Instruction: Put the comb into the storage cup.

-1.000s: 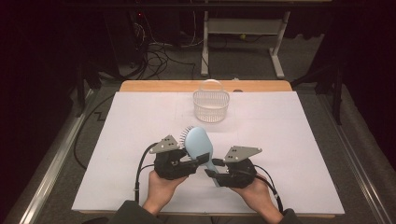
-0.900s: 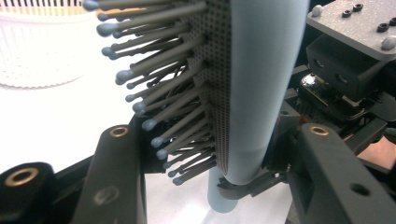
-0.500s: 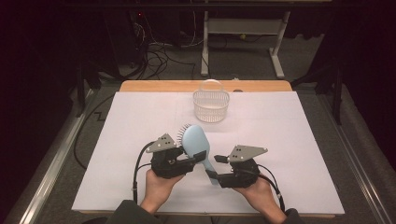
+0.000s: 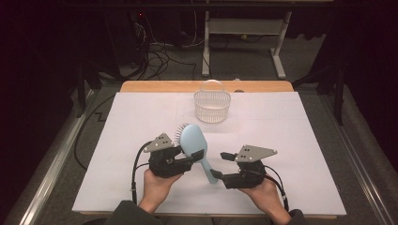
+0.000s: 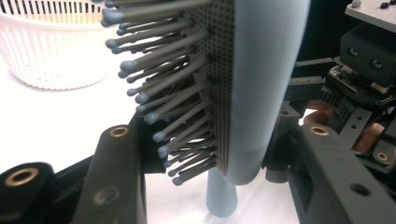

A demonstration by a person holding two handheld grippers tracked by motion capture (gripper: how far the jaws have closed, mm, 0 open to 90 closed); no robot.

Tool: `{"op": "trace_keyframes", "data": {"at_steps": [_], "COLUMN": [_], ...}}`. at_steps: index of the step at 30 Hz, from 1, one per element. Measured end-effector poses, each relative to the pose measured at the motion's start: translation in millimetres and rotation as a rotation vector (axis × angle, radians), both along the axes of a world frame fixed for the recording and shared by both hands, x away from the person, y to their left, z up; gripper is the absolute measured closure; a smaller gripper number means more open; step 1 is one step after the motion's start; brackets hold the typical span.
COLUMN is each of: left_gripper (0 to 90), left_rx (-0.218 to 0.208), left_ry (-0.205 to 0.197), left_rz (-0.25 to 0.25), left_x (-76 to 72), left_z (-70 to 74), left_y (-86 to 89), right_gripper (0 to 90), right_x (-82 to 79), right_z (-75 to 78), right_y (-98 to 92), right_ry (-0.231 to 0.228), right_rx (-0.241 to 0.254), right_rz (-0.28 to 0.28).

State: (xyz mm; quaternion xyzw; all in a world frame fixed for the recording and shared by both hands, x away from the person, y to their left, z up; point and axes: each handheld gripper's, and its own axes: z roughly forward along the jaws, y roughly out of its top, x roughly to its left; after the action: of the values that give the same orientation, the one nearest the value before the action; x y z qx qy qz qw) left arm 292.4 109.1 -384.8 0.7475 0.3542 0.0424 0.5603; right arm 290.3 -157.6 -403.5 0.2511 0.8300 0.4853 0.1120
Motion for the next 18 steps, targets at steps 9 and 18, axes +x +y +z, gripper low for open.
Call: {"op": "trace_keyframes", "data": {"at_steps": [9, 18], "left_gripper": [52.1, 52.0], "left_rx": [0.011, 0.027], "left_ry": [-0.005, -0.016], "left_rz": [0.017, 0.023], "left_x": [0.0, -0.6], "left_z": [0.5, 3.0], "left_y": [1.1, 2.8], "right_gripper": [30.7, 30.1], "right_x": [-1.2, -4.7], "right_z": [2.1, -3.5], "right_y": [-14.7, -32.3], "right_ry": [-0.013, -0.039], "right_rx": [0.018, 0.016], "right_rz": [-0.037, -0.085]}}
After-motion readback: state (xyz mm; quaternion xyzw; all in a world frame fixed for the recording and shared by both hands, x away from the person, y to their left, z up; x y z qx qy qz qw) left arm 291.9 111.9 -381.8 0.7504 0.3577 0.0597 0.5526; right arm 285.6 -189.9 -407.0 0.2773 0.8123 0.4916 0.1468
